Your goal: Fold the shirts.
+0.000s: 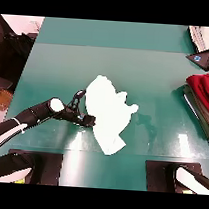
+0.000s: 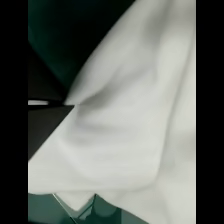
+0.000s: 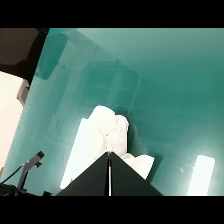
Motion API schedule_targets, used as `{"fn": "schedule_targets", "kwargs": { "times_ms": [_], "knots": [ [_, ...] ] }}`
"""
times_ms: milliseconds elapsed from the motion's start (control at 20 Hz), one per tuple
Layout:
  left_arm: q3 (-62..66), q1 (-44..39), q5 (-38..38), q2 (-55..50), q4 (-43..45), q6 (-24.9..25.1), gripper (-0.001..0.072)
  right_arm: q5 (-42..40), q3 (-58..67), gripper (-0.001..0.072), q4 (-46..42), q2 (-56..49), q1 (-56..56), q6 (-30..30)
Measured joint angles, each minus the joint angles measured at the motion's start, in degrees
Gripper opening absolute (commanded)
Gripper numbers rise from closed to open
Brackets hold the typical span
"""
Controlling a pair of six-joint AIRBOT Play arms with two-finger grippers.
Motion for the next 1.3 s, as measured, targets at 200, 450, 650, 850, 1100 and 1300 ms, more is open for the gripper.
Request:
{"fn": "schedule_targets", "kwargs": {
  "times_ms": [200, 450, 650, 850, 1100, 1300],
  "knots": [
    [6.88, 4.37, -5.64, 2.47, 4.37, 0.07, 0.0024, 0.55, 0.0, 0.0013, -0.09, -0.2, 0.94, 0.0],
    [21.51, 15.8, -17.22, 8.76, 15.85, 0.11, 0.0025, 0.11, 0.0, 0.0507, -5.9, -3.93, 8.31, 0.0],
    [28.59, 20.72, -23.21, 10.97, 22.58, 0.26, 0.0025, -0.83, 0.0, 0.0598, -9.79, -12.59, 18.36, 0.0],
    [30.71, 22.16, -25.11, 11.56, 25.38, 0.26, 0.0025, -4.63, 0.0, 0.0596, -10.99, -22.82, 27.98, -0.02],
    [31.32, 22.6, -25.86, 11.74, 26.4, 0.24, 0.0025, -8.02, 0.0, 0.0595, -11.54, -32.37, 34.69, -0.57],
    [31.45, 22.67, -25.94, 11.76, 26.71, 0.24, 0.0025, -9.4, 0.0, 0.0436, -11.69, -35.67, 36.3, -1.05]
  ]
}}
